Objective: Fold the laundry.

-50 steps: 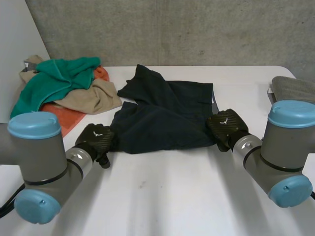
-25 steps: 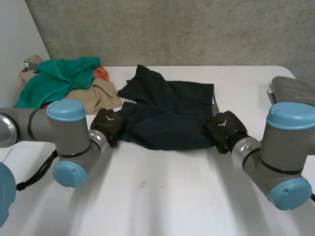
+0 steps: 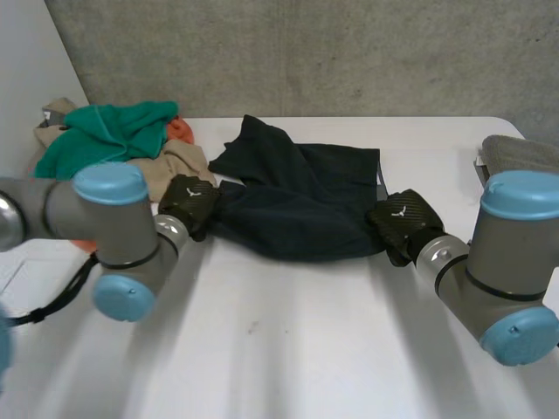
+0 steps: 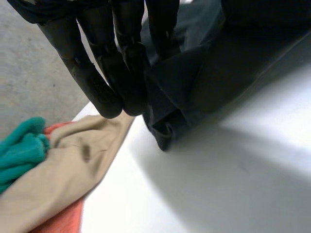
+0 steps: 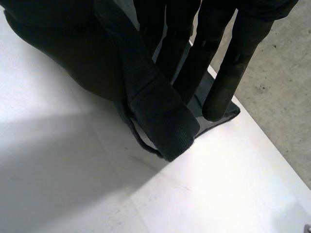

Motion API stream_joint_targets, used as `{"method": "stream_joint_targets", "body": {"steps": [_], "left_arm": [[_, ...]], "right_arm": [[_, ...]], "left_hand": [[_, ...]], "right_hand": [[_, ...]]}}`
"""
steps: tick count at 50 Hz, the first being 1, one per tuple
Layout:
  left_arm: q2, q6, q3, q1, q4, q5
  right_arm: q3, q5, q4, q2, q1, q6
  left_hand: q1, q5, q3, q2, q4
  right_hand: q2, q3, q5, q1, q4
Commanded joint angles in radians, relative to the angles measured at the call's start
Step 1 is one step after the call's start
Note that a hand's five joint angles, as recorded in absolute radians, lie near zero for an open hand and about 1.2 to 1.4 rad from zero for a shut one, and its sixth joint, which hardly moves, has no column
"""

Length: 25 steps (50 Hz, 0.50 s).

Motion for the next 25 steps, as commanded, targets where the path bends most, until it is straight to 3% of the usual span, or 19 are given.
{"method": "stream_joint_targets", "body": {"steps": [1,6,10,19,25], "left_arm": [[0.381,0.038,-0.291,-0.007,-0.236,0.02],[0.564,0.159,-0.434,0.001,-0.485,0.075],[0.617,0.223,-0.487,-0.006,-0.591,0.12],[0.504,0.231,-0.407,-0.068,-0.582,0.045],[0.35,0.204,-0.193,-0.087,-0.409,-0.018]], "right_arm": [[-0.059,-0.006,0.353,-0.087,-0.023,-0.179],[-0.054,-0.008,0.708,-0.131,-0.057,-0.356],[-0.053,-0.021,0.732,-0.148,-0.057,-0.392],[-0.04,-0.024,0.695,-0.142,-0.066,-0.386],[-0.163,-0.018,0.557,-0.064,-0.08,-0.311]], "left_hand": [[0.268,0.258,0.209,0.204,0.202],[0.268,0.258,0.209,0.204,0.202],[0.268,0.258,0.209,0.204,0.202],[0.268,0.258,0.209,0.204,0.202],[0.268,0.258,0.209,0.204,0.202]], "right_hand": [[0.211,0.202,0.202,0.292,0.197],[0.211,0.202,0.202,0.292,0.197],[0.211,0.202,0.202,0.292,0.197],[0.211,0.202,0.202,0.292,0.197],[0.211,0.202,0.202,0.292,0.197]]}}
